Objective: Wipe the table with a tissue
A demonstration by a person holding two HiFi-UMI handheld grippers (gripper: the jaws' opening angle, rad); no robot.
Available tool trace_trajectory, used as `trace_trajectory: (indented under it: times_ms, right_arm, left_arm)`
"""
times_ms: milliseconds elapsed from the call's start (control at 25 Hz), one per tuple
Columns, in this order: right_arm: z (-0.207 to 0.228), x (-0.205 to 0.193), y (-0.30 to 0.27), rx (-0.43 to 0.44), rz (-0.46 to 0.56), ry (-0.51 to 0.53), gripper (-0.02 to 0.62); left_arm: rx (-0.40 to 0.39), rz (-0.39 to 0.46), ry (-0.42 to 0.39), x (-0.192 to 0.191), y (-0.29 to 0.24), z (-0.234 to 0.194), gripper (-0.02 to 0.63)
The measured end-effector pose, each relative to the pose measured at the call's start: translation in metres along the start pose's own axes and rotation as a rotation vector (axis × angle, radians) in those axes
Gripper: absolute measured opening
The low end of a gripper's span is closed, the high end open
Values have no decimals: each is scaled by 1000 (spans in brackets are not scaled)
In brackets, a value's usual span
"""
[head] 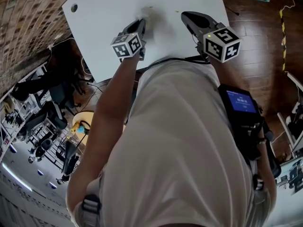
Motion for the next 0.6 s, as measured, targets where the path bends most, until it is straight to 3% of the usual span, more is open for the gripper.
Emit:
trace_trajectory:
  times_ms: [160, 400, 480, 600]
  right_arm:
    - [0, 1, -3, 18, -9, 6, 8]
    - [9, 3, 5, 20, -13, -2, 8]
    - [19, 5, 11, 16, -13, -6, 8]
    - [30, 4, 14, 7, -13, -15, 8]
  left_arm:
    - [22, -27, -99, 8, -1, -14, 25]
    - [-33, -88, -279, 22, -17, -5, 25]
    - [4, -86, -279, 29, -25, -8, 25]
    - [81, -34, -195, 46, -29, -24, 25]
Point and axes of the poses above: the fingertips, and each gripper's own axes: y backward along the fingers, z to its right, x out of its top, the point moved 1 cm from there along y, backward along the fingers, and after that the axes turned 1 degree about -z, right-handed, at the moved point
